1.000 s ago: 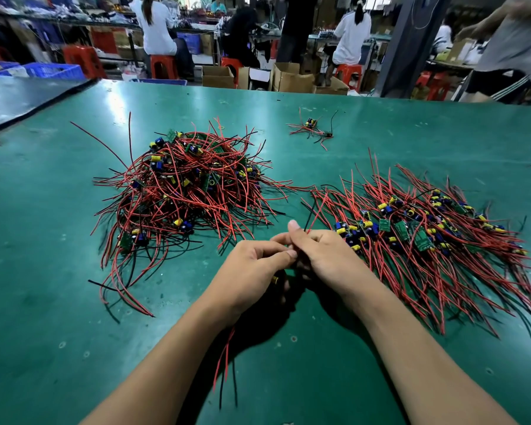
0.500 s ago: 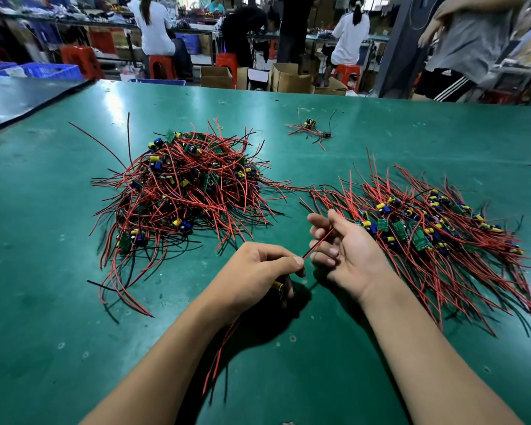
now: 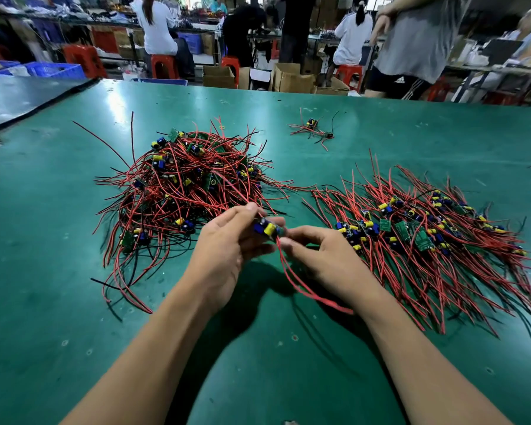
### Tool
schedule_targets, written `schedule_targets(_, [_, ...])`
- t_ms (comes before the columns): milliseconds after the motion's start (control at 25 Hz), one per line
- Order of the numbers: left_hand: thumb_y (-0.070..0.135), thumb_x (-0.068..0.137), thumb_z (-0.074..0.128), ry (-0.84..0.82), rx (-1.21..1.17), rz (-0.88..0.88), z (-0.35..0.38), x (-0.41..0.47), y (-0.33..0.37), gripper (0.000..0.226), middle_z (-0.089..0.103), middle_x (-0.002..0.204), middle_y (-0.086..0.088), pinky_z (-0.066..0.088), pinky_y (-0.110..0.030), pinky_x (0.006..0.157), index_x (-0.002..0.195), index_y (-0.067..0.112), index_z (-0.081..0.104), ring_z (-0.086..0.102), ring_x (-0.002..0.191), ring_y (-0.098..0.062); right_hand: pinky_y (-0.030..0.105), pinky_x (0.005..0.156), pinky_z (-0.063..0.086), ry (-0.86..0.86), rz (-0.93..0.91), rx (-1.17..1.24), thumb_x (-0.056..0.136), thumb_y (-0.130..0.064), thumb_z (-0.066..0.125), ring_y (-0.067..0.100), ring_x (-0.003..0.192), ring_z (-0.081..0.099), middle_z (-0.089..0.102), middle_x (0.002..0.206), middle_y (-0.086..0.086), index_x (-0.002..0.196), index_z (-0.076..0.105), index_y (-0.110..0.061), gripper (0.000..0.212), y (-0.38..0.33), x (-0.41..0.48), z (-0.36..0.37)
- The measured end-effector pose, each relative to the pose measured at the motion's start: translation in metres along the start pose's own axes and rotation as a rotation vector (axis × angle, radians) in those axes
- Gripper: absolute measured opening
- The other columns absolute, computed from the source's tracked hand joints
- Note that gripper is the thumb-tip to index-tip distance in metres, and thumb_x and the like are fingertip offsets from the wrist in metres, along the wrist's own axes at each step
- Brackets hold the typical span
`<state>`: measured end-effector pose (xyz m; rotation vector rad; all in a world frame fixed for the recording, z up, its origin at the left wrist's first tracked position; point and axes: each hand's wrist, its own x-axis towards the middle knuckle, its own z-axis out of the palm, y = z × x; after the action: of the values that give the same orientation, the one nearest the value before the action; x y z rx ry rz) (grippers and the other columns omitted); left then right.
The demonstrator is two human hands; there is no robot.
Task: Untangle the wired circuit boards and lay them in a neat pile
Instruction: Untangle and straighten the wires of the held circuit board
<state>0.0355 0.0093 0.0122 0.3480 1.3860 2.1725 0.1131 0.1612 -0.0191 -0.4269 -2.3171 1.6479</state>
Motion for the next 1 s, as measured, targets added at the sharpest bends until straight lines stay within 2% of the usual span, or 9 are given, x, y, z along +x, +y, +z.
schedule_targets(120, [0.022, 0.101, 0.048, 0.075, -0.105, 0.054, -0.001, 0.002, 0.004, 0.017, 0.076, 0.097, -0.012, 0.058, -0.028, 0.075, 0.090, 0.012, 0.057, 0.072, 0.083, -0.018, 0.019, 0.053, 0.039, -0.033, -0.088, -0.015, 0.079, -0.043, 0.083, 0.003, 0.053, 0.045, 0.056, 0.059, -0.012, 0.074, 0.062, -0.019, 0.032, -0.009, -0.010, 0.009])
schedule_targets(240, [0.020, 0.101, 0.049, 0.104, -0.128, 0.027, 0.001, 0.002, 0.003, 0.015, 0.076, 0.096, -0.010, 0.058, -0.026, 0.072, 0.090, 0.012, 0.057, 0.071, 0.078, -0.015, 0.028, 0.055, 0.040, 0.032, -0.132, 0.005, 0.082, -0.057, 0.074, 0.006, 0.055, 0.038, 0.042, 0.057, -0.011, 0.071, 0.046, -0.017, 0.050, -0.014, -0.015, 0.019])
schedule_targets(320, [0.020, 0.100, 0.052, 0.098, -0.154, -0.007, 0.003, 0.001, 0.000, 0.016, 0.076, 0.094, -0.011, 0.060, -0.031, 0.077, 0.087, 0.013, 0.059, 0.072, 0.081, -0.017, 0.032, 0.056, 0.038, 0.061, -0.136, 0.077, 0.089, -0.057, 0.067, 0.011, 0.058, 0.037, 0.038, 0.060, -0.007, 0.071, 0.043, -0.014, 0.052, -0.015, -0.015, 0.022])
schedule_targets(400, [0.023, 0.097, 0.055, 0.066, -0.169, -0.032, 0.003, 0.001, -0.002, 0.014, 0.076, 0.094, -0.011, 0.058, -0.037, 0.084, 0.087, 0.014, 0.061, 0.072, 0.089, -0.020, 0.026, 0.049, 0.031, 0.067, -0.130, 0.212, 0.091, -0.054, 0.063, 0.011, 0.054, 0.034, 0.037, 0.059, -0.004, 0.066, 0.044, -0.019, 0.046, -0.019, -0.012, 0.023])
schedule_targets(480, [0.025, 0.090, 0.063, 0.004, -0.199, -0.059, 0.002, 0.001, -0.003, 0.010, 0.075, 0.096, -0.009, 0.058, -0.039, 0.086, 0.092, 0.015, 0.062, 0.072, 0.094, -0.023, 0.020, 0.044, 0.025, 0.035, -0.075, 0.475, 0.088, -0.053, 0.064, 0.009, 0.048, 0.031, 0.037, 0.058, -0.004, 0.063, 0.046, -0.024, 0.042, -0.022, -0.009, 0.019])
schedule_targets(640, [0.012, 0.074, 0.068, -0.177, -0.196, -0.120, 0.002, -0.003, -0.007, 0.023, 0.073, 0.093, -0.006, 0.058, -0.027, 0.069, 0.097, 0.018, 0.069, 0.068, 0.076, -0.019, 0.018, 0.044, 0.022, -0.052, 0.030, 0.817, 0.084, -0.056, 0.065, 0.005, 0.042, 0.031, 0.039, 0.057, -0.008, 0.061, 0.049, -0.026, 0.042, -0.026, -0.005, 0.005])
schedule_targets(760, [0.003, 0.074, 0.066, -0.252, -0.198, -0.150, 0.004, -0.005, -0.012, 0.026, 0.073, 0.089, -0.008, 0.056, -0.026, 0.064, 0.091, 0.018, 0.078, 0.067, 0.066, -0.018, 0.016, 0.043, 0.018, -0.151, 0.100, 1.038, 0.088, -0.050, 0.058, 0.003, 0.036, 0.029, 0.040, 0.052, -0.007, 0.054, 0.051, -0.024, 0.043, -0.030, -0.006, -0.004])
schedule_targets(880, [0.017, 0.079, 0.066, -0.272, -0.180, -0.190, 0.007, -0.005, -0.012, 0.014, 0.071, 0.080, -0.009, 0.057, -0.026, 0.060, 0.088, 0.015, 0.077, 0.066, 0.060, -0.018, 0.015, 0.034, 0.016, -0.288, 0.190, 1.142, 0.081, -0.043, 0.067, 0.003, 0.031, 0.022, 0.039, 0.046, -0.007, 0.052, 0.051, -0.022, 0.039, -0.034, -0.007, -0.012])
schedule_targets(1000, [0.040, 0.082, 0.062, -0.303, -0.122, -0.253, 0.007, -0.005, -0.009, 0.029, 0.068, 0.073, -0.005, 0.055, -0.025, 0.056, 0.084, 0.014, 0.075, 0.064, 0.055, -0.016, 0.013, 0.028, 0.013, -0.340, 0.323, 1.029, 0.077, -0.042, 0.070, 0.001, 0.025, 0.025, 0.035, 0.044, -0.009, 0.053, 0.045, -0.021, 0.041, -0.033, -0.008, -0.010])
